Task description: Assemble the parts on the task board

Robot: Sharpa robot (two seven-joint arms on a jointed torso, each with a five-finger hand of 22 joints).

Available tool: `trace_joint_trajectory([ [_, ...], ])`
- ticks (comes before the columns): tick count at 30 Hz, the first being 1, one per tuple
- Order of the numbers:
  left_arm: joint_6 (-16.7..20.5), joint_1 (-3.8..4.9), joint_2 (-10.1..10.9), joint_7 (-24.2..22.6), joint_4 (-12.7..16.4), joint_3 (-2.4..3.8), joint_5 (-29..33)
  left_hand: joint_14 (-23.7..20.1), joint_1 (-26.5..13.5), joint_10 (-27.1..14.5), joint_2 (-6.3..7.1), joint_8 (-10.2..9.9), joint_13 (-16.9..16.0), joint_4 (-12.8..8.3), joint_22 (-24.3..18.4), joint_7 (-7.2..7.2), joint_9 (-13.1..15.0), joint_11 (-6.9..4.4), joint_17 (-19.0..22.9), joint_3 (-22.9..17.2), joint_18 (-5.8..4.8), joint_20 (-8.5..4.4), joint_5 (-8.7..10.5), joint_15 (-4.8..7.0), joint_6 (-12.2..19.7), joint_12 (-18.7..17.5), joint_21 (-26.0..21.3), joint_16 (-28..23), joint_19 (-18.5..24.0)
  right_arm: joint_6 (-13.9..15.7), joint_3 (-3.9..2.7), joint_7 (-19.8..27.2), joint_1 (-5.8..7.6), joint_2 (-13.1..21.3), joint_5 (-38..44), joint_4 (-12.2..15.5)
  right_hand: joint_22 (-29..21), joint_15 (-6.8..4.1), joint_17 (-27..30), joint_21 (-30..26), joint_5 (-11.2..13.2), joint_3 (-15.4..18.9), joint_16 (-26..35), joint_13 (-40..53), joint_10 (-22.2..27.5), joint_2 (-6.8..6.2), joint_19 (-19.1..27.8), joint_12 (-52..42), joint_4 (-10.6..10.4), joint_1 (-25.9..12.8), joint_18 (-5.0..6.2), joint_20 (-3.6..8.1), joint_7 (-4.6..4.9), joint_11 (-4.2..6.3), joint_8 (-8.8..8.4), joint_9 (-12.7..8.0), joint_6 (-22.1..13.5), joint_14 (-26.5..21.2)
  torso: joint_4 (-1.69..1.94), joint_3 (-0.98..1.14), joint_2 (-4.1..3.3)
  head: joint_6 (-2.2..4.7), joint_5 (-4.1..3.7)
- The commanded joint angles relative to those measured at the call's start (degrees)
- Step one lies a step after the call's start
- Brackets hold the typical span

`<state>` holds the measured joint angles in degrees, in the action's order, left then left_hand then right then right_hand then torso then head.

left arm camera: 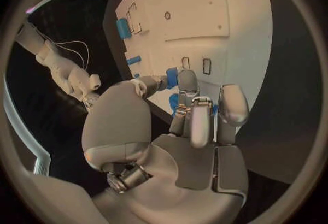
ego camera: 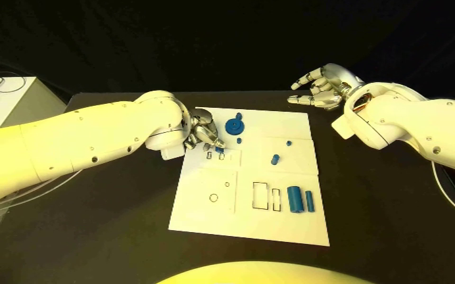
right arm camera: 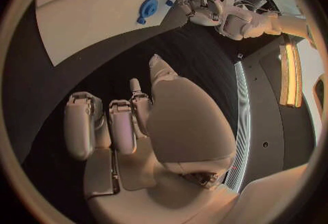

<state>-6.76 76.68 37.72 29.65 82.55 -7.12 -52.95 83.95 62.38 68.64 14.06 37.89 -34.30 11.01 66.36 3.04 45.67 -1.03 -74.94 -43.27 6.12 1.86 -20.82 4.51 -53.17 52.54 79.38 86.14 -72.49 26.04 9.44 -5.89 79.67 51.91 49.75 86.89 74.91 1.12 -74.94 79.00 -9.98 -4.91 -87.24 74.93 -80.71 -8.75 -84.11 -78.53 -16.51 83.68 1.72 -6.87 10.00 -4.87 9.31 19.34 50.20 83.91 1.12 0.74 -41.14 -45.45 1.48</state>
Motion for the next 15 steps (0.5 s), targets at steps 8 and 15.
trace_joint_trajectory([
  [8, -1.4, 0.04, -2.2, -0.4, -1.7, -0.5, -4.0, 4.3, -0.1, 1.5, 0.06, -0.1, -0.5, -12.7, 0.7, -0.58, 7.0, -0.75, -8.6, -12.3, -0.89, -0.21, -2.03, 0.43, -1.4, 0.5, 0.6, 0.5, -1.0, 0.5, -0.02, 0.4, -0.18, -0.1, 0.3, 0.2, 9.7, -0.49, -8.9, -0.4, -0.4, -0.2, 0.2, 4.7, 0.4, 0.05, -0.2, 0.4, 0.0, -0.6, 1.0, 0.23, -0.25, -0.01, 0.33, 0.0, -0.2, 4.4, -0.02, -0.02, -0.07, -0.36, 0.36],
  [15, -3.1, 0.03, -3.2, -0.3, -2.8, -0.97, -4.7, 4.3, -0.1, 1.6, 0.08, -0.1, -0.5, -12.8, 0.8, -0.6, 7.0, -0.77, -8.6, -12.3, -0.91, -0.24, -2.27, 0.45, -1.4, 0.5, 0.6, 0.5, -1.1, 0.8, -0.02, 0.5, -0.21, -0.2, 0.4, 0.1, 9.6, -0.5, -8.8, -0.6, -0.5, -0.3, 0.3, 4.3, 0.8, 0.08, -0.1, 0.9, 0.0, -0.6, 1.04, 0.24, -0.24, -0.01, 0.36, 0.0, -0.3, 4.3, -0.03, -0.01, -0.03, -0.57, 0.4],
])
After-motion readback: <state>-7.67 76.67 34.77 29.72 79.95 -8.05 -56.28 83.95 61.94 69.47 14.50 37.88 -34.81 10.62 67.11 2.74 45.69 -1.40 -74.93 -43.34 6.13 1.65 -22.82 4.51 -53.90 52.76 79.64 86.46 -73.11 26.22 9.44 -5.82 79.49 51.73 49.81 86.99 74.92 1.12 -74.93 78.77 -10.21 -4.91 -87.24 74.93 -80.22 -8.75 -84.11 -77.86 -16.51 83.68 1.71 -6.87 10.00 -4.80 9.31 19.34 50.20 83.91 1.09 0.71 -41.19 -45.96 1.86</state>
